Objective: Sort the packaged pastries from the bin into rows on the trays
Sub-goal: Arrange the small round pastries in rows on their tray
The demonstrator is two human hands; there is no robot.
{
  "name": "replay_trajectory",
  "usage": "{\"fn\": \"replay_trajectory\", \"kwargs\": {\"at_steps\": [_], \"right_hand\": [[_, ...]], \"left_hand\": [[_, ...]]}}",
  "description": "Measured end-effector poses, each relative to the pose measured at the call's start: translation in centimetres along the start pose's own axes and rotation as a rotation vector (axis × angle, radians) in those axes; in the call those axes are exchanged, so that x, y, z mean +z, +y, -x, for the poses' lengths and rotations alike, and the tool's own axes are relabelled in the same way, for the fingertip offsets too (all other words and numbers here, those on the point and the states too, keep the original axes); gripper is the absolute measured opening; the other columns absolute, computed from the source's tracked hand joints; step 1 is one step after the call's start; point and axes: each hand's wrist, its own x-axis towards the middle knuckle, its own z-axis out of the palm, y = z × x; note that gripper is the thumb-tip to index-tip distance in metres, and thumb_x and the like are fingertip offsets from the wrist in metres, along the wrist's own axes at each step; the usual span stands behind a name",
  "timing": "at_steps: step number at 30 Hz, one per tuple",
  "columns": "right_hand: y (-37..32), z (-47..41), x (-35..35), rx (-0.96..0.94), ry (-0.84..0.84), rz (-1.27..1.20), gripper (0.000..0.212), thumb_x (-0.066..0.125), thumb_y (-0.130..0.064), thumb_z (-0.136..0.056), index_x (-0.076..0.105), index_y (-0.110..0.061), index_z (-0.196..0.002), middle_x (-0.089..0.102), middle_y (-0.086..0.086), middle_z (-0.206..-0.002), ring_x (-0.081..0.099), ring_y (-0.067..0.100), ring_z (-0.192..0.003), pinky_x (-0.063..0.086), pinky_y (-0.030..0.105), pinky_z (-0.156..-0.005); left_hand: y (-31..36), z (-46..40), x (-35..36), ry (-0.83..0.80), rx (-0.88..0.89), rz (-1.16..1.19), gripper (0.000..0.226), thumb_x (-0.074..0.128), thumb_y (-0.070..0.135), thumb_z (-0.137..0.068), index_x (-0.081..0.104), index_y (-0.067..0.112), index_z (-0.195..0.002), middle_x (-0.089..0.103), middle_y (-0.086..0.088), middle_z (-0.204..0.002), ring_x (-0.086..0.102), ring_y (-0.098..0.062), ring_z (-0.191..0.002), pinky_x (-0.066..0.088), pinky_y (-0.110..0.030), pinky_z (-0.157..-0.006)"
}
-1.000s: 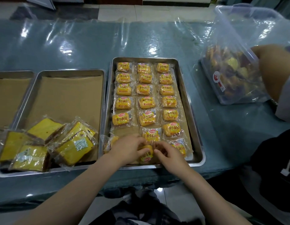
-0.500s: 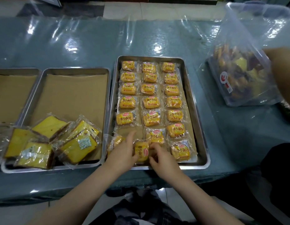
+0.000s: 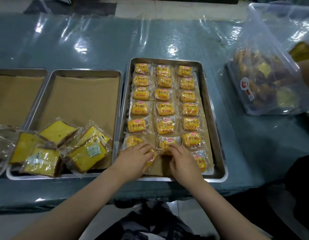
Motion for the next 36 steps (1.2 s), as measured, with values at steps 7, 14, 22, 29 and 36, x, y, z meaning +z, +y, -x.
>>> {"fn": "replay_trajectory", "kwargs": {"at_steps": [7,14,22,29,36], "right_hand": [[0.2,-0.6,-0.4,-0.014,-0.21,0.091,0.057,0.045,-0.016,-0.096,0.032,-0.015,-0.151,0.024,0.001,-0.16,0.019,0.021,-0.148,0.018,0.033,-0.119],[0.1,-1.1,-1.1,0.016,-0.254,0.043,0.057,0.044,-0.013,-0.095,0.033,-0.017,-0.151,0.024,0.0,-0.16,0.019,0.019,-0.148,0.02,0.031,-0.12],[0.5,-2.6,-2.7,0.054,-0.345,0.007,0.056,0.043,-0.004,-0.094,0.042,-0.023,-0.147,0.031,-0.007,-0.158,0.03,0.016,-0.143,0.029,0.03,-0.115],[0.7,-4.1,-4.4,0.059,-0.495,-0.009,0.051,0.038,-0.005,-0.096,0.049,-0.024,-0.142,0.049,0.002,-0.147,0.048,0.023,-0.13,0.041,0.034,-0.104],[0.3,-4.7,-4.7,0.044,-0.539,0.053,0.037,0.04,-0.02,-0.099,0.054,-0.02,-0.132,0.062,0.008,-0.124,0.058,0.025,-0.108,0.048,0.035,-0.084]], "left_hand": [[1.1,0.0,-0.6,-0.011,-0.097,-0.053,0.044,0.032,0.037,-0.103,0.037,0.023,-0.144,0.045,-0.004,-0.13,0.043,-0.022,-0.118,0.045,-0.033,-0.087],[2.7,-1.1,0.3,-0.029,-0.301,0.117,0.037,0.038,0.039,-0.102,0.049,0.015,-0.129,0.043,-0.006,-0.123,0.06,-0.02,-0.093,0.054,-0.03,-0.067],[0.1,1.5,1.7,0.12,0.068,0.207,0.048,0.032,0.051,-0.097,0.047,0.026,-0.134,0.045,0.008,-0.141,0.037,-0.011,-0.132,0.038,-0.035,-0.108],[1.6,1.7,1.9,-0.03,0.166,0.128,0.065,0.025,0.061,-0.096,0.026,0.028,-0.152,0.017,0.004,-0.161,0.022,-0.018,-0.143,0.029,-0.038,-0.114],[5.1,-0.3,3.0,0.079,0.203,0.003,0.07,0.027,0.066,-0.094,0.045,0.019,-0.142,0.044,-0.011,-0.145,0.039,-0.029,-0.135,0.033,-0.04,-0.111]]}}
